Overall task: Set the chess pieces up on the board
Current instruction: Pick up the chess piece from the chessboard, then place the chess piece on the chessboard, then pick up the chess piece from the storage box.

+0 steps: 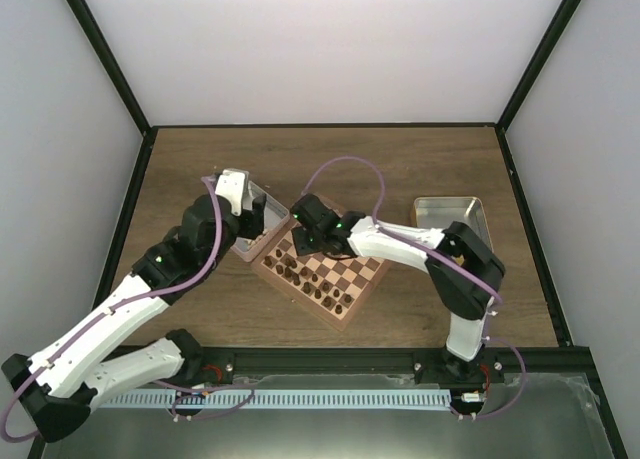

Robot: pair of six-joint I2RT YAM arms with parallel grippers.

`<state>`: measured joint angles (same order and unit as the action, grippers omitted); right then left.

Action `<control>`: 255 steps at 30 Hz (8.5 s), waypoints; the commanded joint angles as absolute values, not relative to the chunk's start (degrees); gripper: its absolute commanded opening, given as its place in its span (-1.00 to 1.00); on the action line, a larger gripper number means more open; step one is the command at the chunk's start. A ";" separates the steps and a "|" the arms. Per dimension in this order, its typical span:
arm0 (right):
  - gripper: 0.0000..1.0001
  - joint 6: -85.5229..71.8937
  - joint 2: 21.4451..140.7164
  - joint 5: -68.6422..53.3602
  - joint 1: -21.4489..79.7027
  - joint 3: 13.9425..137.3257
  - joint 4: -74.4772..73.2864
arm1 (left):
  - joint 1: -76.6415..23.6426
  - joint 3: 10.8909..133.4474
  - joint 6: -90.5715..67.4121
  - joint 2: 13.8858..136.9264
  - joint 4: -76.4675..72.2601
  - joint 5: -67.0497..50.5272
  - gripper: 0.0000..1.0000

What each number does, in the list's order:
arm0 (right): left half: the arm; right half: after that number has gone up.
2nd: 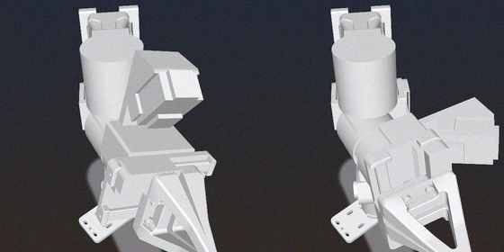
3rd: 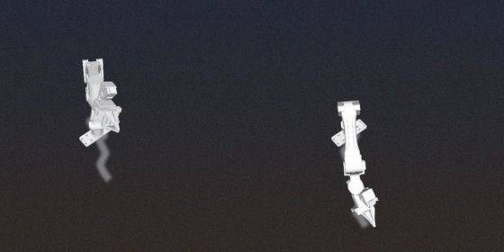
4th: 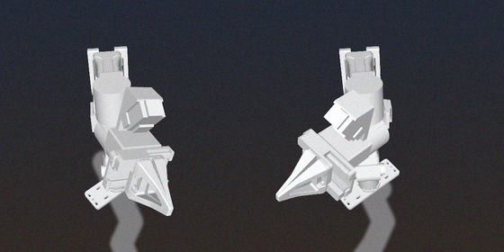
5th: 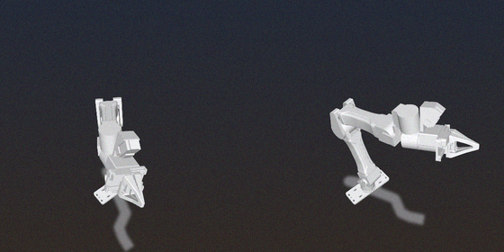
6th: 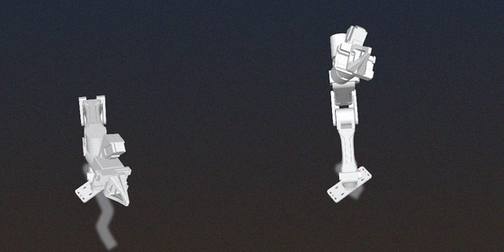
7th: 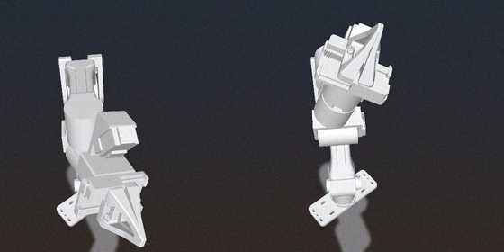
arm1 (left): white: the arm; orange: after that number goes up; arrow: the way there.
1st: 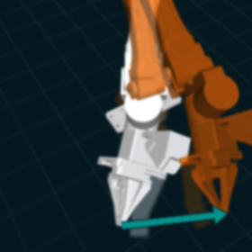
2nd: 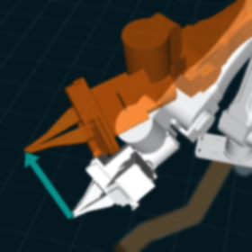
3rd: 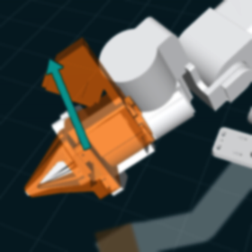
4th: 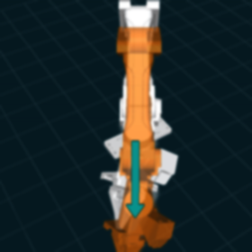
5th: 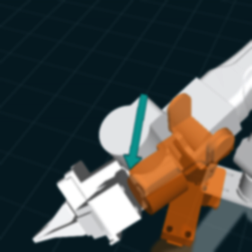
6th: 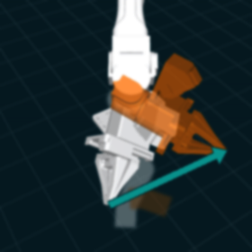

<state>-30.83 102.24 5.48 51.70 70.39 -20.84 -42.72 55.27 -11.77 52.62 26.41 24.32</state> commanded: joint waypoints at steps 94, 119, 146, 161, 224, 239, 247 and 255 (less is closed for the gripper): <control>-0.68 -29.88 104.02 12.48 38.73 67.78 -23.67 | -42.54 51.96 -11.39 51.15 23.81 21.81 0.32; -0.52 -31.02 103.27 14.82 39.44 67.65 -24.52 | -42.53 51.99 -11.34 51.06 24.15 22.15 0.32; -0.46 -30.00 104.33 15.28 39.55 70.23 -23.38 | -42.46 51.95 -11.16 51.33 24.16 22.16 0.33; -0.59 -30.10 105.93 14.59 39.56 69.97 -22.48 | -42.52 51.88 -11.16 51.41 24.24 22.32 0.33; -0.31 -34.92 82.12 11.70 39.55 57.89 -16.65 | -26.93 58.35 -22.76 76.33 29.82 8.26 0.05; -0.30 -32.37 78.19 9.05 39.46 52.68 -12.69 | -20.29 63.33 -23.90 100.69 28.02 10.16 -0.41; -0.30 -32.41 78.66 8.87 39.40 52.90 -12.56 | -19.31 61.70 -23.35 102.24 26.08 8.09 -0.62; -0.30 -32.70 77.94 9.75 39.38 53.00 -13.08 | -18.90 61.54 -23.03 103.38 25.81 6.55 -0.62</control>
